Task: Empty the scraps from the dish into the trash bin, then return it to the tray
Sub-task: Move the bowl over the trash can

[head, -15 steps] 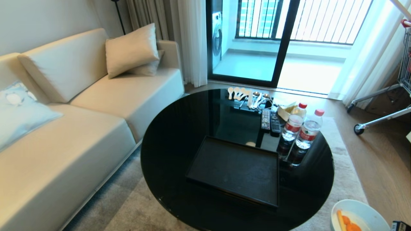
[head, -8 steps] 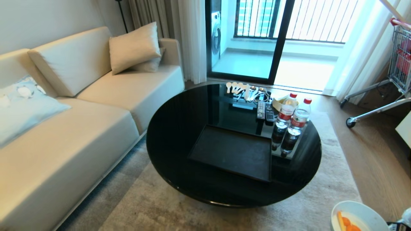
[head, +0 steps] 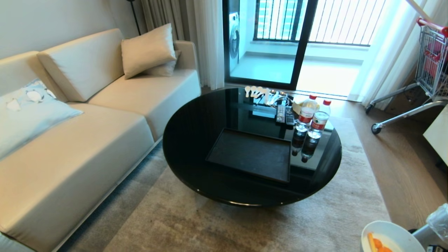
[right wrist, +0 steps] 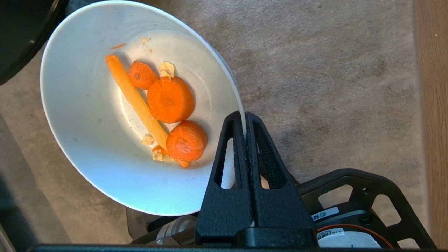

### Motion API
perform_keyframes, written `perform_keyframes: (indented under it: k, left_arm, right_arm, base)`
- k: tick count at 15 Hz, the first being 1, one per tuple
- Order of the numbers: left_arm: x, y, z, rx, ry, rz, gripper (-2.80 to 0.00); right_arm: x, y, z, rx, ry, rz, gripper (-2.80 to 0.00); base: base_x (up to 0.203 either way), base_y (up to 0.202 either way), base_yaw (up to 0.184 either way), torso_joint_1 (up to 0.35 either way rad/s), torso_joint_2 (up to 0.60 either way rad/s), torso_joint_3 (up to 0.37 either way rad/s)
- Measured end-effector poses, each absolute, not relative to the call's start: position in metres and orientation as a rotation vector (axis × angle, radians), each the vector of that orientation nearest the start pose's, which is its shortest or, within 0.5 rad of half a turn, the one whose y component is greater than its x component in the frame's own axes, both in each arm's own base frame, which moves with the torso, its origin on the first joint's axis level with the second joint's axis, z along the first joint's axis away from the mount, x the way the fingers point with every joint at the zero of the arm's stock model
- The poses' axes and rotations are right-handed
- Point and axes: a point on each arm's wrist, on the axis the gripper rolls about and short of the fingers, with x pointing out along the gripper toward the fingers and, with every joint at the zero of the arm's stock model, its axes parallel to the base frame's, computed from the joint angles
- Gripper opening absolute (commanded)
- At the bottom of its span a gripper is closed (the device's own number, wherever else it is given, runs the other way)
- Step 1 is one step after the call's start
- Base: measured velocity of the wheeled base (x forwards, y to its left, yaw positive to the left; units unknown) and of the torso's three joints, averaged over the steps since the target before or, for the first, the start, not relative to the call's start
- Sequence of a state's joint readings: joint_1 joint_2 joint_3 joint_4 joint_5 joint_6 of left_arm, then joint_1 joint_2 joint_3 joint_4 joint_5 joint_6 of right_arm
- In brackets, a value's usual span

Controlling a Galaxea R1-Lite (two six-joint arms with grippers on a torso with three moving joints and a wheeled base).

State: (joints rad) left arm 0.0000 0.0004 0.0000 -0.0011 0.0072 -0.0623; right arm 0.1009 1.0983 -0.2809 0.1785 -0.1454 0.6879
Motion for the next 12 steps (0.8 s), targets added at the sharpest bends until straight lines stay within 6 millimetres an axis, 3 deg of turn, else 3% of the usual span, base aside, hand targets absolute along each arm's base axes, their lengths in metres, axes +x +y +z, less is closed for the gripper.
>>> perform_keyframes:
  k: [12]
  left_arm:
    - [-0.023, 0.000, 0.076, -0.062, -0.001, 0.007, -2.80]
  right_arm:
    - [0.083, 0.006, 0.108, 0.514, 0.899, -0.360, -2.80]
  base:
    - [0.000, 0.000, 0.000, 0.000, 0.00, 0.000]
